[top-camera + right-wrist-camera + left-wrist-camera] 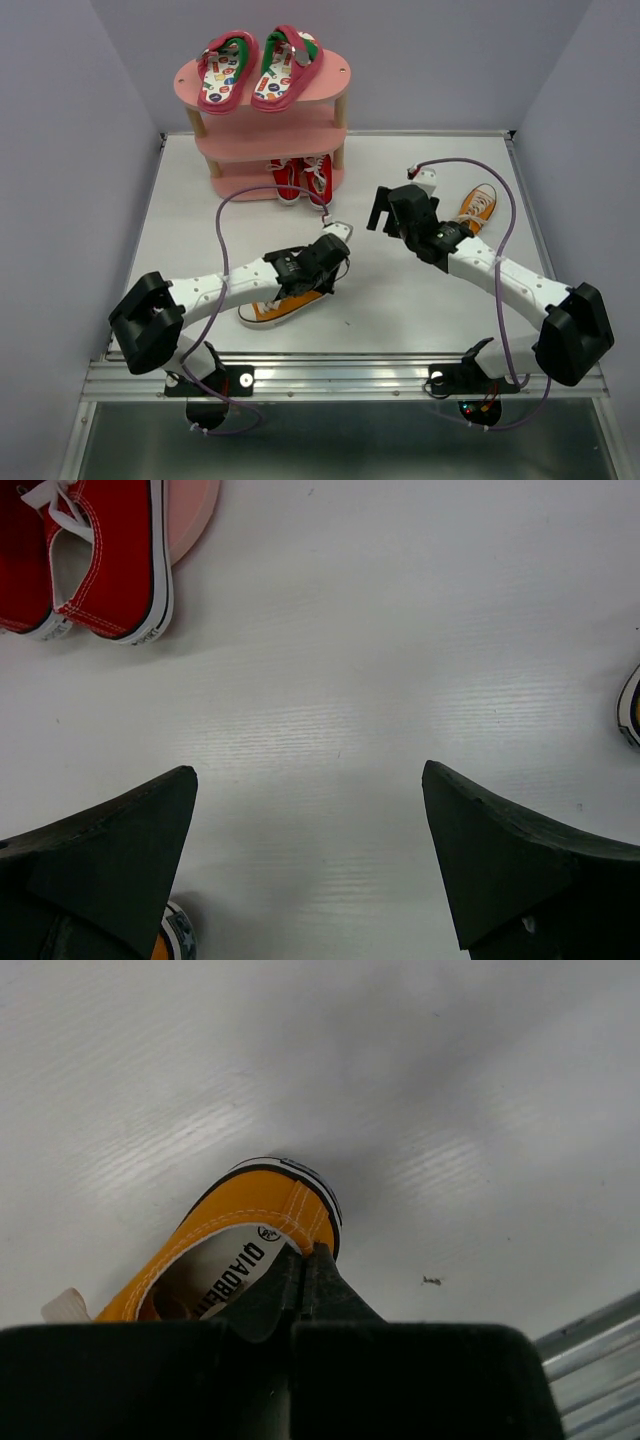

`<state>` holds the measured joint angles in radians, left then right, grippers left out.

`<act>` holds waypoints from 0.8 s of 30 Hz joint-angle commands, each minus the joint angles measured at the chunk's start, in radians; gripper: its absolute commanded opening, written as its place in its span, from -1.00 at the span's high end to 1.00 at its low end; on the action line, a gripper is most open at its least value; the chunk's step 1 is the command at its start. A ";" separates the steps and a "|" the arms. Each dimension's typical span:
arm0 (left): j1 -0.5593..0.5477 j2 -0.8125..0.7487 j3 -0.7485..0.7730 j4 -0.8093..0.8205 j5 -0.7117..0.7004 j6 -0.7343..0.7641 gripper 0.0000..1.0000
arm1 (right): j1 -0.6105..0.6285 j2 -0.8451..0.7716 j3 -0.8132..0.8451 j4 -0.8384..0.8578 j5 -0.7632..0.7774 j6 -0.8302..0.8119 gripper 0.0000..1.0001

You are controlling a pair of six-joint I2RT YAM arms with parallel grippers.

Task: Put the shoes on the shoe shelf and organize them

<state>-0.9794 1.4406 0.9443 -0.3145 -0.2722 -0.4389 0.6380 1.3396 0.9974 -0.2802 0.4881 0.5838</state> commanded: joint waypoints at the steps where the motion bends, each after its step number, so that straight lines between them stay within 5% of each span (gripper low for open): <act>1: -0.065 -0.014 0.062 0.061 0.147 0.170 1.00 | 0.002 -0.054 -0.011 0.032 0.061 0.007 -1.00; 5: -0.094 -0.008 0.083 0.055 0.251 0.226 0.89 | 0.002 -0.076 -0.022 0.035 0.075 0.013 -1.00; 6: -0.099 -0.002 0.100 0.022 0.260 0.236 0.69 | 0.002 -0.079 -0.028 0.033 0.075 0.013 -1.00; 7: -0.107 0.009 0.109 0.003 0.268 0.239 0.07 | 0.002 -0.077 -0.029 0.033 0.075 0.010 -1.00; 11: -0.116 -0.011 0.125 -0.046 0.249 0.214 -0.87 | 0.002 -0.068 -0.031 0.035 0.057 0.007 -1.00; 15: -0.105 -0.107 0.078 -0.035 0.151 0.157 -0.98 | 0.002 -0.045 -0.008 0.035 0.003 -0.042 -1.00; 19: -0.003 -0.270 0.005 -0.035 0.122 0.007 -0.53 | 0.002 -0.010 0.012 0.053 -0.164 -0.160 -1.00; 24: 0.168 -0.457 -0.079 -0.090 0.097 -0.125 -0.50 | 0.026 0.001 0.006 0.070 -0.538 -0.379 -0.99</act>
<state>-0.9020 1.1049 0.9169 -0.3557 -0.1196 -0.4309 0.6369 1.3411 0.9714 -0.2745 0.2646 0.4042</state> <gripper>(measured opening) 0.734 0.997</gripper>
